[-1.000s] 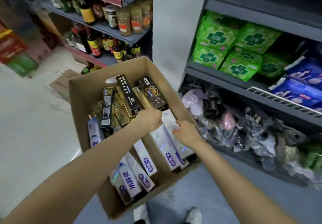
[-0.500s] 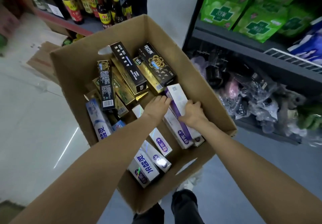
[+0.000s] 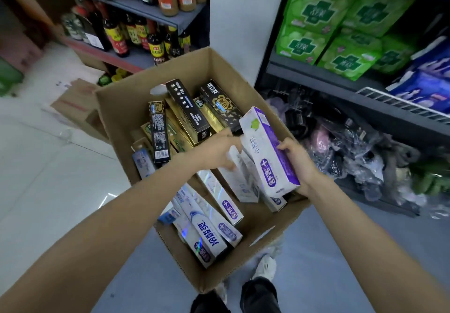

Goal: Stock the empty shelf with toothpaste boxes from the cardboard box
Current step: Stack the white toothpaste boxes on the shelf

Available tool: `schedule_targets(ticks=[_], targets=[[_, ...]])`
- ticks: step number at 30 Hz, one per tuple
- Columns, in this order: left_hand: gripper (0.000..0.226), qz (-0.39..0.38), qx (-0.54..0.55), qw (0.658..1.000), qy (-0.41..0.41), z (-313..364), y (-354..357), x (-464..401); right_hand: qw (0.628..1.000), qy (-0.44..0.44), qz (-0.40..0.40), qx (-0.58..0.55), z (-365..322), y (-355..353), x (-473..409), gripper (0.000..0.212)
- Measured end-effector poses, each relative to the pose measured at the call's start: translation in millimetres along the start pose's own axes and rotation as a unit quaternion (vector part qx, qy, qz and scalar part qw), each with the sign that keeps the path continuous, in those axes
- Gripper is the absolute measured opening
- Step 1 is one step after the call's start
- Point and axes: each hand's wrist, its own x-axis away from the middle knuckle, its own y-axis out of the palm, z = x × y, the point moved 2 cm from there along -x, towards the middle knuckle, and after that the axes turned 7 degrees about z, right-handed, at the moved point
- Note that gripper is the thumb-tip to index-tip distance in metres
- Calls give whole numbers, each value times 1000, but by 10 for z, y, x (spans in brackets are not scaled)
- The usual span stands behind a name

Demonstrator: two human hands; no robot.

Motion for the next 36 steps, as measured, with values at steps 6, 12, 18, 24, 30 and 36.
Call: schedule_targets(ticks=[6, 12, 18, 24, 30, 36], targets=[[37, 49, 34, 998, 10, 376, -471, 76, 997, -71, -24, -23, -333, 2, 302, 35], [41, 176, 75, 981, 18, 1118, -1047, -129, 985, -165, 41, -9, -917, -277, 643, 22], [38, 189, 23, 981, 46, 2040, -1453, -492, 974, -220, 46, -17, -1512, -784, 834, 25], [39, 307, 73, 948, 46, 2891, -1552, -1057, 952, -297, 71, -14, -2197, -1439, 908, 22], [34, 426, 217, 878, 16, 3518, -1470, -1665, 935, -348, 70, -23, -2766, -2189, 1008, 9], [38, 481, 311, 819, -36, 3767, -1421, -2274, 928, -346, 120, -73, -3191, -2812, 924, 8]])
